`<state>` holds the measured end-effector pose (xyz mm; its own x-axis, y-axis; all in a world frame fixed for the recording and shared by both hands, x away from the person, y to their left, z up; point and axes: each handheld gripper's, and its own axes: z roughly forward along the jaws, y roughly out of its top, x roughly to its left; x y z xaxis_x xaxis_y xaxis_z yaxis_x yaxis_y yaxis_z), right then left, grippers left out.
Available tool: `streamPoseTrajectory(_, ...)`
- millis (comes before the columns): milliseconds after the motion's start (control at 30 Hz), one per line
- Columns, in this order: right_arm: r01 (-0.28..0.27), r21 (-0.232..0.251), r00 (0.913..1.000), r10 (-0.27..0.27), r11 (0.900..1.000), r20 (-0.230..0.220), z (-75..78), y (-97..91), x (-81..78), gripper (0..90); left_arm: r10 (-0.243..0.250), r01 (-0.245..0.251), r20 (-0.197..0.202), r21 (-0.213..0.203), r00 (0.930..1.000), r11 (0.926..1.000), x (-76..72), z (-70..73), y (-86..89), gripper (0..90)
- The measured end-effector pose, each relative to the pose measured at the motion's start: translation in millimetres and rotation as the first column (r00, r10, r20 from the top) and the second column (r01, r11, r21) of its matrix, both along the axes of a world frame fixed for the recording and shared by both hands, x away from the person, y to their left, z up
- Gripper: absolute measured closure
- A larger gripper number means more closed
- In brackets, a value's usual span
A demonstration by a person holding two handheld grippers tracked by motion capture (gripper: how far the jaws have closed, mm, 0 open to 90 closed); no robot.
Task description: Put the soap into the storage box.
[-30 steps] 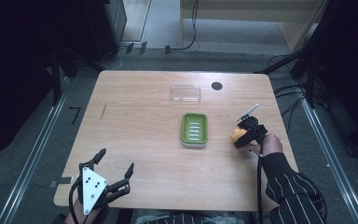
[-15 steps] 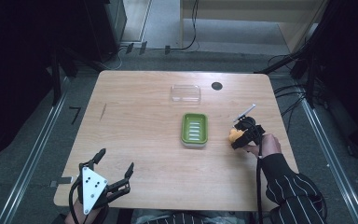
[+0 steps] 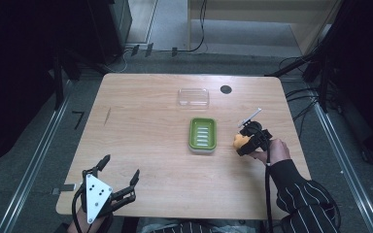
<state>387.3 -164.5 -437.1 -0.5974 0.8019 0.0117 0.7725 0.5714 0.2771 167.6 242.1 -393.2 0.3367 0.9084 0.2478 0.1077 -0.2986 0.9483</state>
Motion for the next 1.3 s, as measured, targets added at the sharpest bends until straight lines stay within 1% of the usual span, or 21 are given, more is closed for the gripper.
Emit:
streamPoseTrajectory(100,-0.007,0.002,1.0000,0.007,1.0000,0.004,2.3,2.4,0.3,40.1,0.016,-0.016,0.003,-0.016,0.9999,0.9998,-0.2,-0.2,2.0,13.0)
streamPoseTrajectory(233,-0.016,0.005,0.9999,0.016,0.9999,0.006,5.3,6.6,2.4,40.1,0.014,-0.014,0.001,-0.009,0.9999,0.9999,-1.4,-0.1,2.1,13.0)
streamPoseTrajectory(267,-0.022,0.008,0.9997,0.022,0.9997,0.013,5.4,7.8,3.2,40.1,0.016,-0.016,0.001,-0.010,0.9999,0.9998,-1.7,-0.1,2.2,13.0)
streamPoseTrajectory(367,-0.023,0.009,0.9997,0.022,0.9997,0.012,7.1,12.5,3.9,40.1,0.019,-0.019,0.002,-0.012,0.9998,0.9997,-2.2,-0.1,2.8,13.0)
streamPoseTrajectory(533,-0.043,0.013,0.9989,0.043,0.9990,0.021,9.9,18.5,5.2,40.1,0.015,-0.015,0.000,-0.009,0.9999,0.9998,-1.8,-0.1,2.0,13.0)
streamPoseTrajectory(667,-0.050,0.015,0.9985,0.050,0.9986,0.022,11.2,20.2,7.2,40.1,0.016,-0.016,-0.001,-0.008,0.9999,0.9998,-1.0,-0.3,1.9,13.0)
streamPoseTrajectory(1000,-0.062,0.029,0.9968,0.061,0.9977,0.052,22.7,28.3,11.8,40.1,0.018,-0.018,-0.004,-0.009,0.9998,0.9998,-1.4,-0.3,2.4,13.0)
streamPoseTrajectory(1233,-0.076,0.028,0.9954,0.075,0.9967,0.060,26.6,35.8,14.9,40.1,0.018,-0.018,-0.005,-0.008,0.9998,0.9998,-1.4,-0.2,2.5,13.0)
streamPoseTrajectory(1267,-0.089,0.022,0.9944,0.088,0.9958,0.059,26.8,36.8,15.8,40.1,0.018,-0.019,-0.005,-0.008,0.9998,0.9998,-1.4,-0.3,2.5,13.0)
streamPoseTrajectory(1300,-0.091,0.021,0.9939,0.090,0.9956,0.064,27.6,39.6,16.7,40.1,0.017,-0.017,-0.005,-0.007,0.9998,0.9998,-1.3,-0.3,2.4,13.0)
